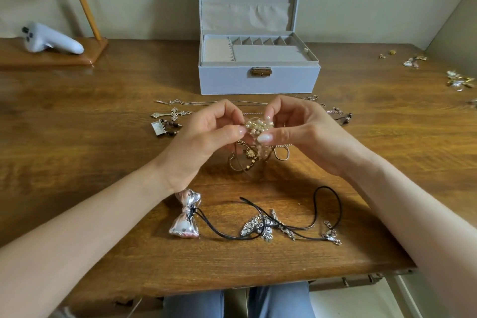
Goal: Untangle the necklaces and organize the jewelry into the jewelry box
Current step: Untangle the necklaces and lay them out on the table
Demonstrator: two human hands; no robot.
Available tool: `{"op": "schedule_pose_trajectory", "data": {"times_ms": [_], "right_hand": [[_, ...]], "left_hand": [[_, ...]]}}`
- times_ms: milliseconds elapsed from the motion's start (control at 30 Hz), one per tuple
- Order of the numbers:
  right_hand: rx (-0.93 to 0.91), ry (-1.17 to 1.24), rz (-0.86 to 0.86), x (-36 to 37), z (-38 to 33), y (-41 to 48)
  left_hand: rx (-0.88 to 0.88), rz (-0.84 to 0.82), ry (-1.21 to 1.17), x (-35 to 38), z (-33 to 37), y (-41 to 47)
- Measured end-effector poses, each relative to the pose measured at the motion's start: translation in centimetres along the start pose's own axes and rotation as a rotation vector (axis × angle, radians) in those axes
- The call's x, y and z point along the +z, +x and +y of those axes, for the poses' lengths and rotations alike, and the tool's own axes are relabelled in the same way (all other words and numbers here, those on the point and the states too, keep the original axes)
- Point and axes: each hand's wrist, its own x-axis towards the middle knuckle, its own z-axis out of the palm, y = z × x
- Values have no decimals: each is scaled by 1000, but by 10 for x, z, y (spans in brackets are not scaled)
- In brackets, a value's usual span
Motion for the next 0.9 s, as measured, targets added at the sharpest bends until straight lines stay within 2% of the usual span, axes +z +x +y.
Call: {"op": "schedule_pose_trajectory", "data": {"times_ms": [133, 267, 467, 667, 900], "right_hand": [[-7, 125, -19, -2, -4, -2], [-2, 80, -11, -3, -5, -4], [-19, -88, 9, 4, 1, -2], [-40, -19, -11, 3, 3, -2], [-68, 16, -19, 5, 4, -1]], "left_hand": [[-68, 14, -156, -2, 1, 1], [-92, 3, -253, -4, 0, 3], [-60, -26, -184, -2, -1, 2], [-35, -69, -86, -1, 2, 2], [-24, 8, 52, -1, -1, 1]]}}
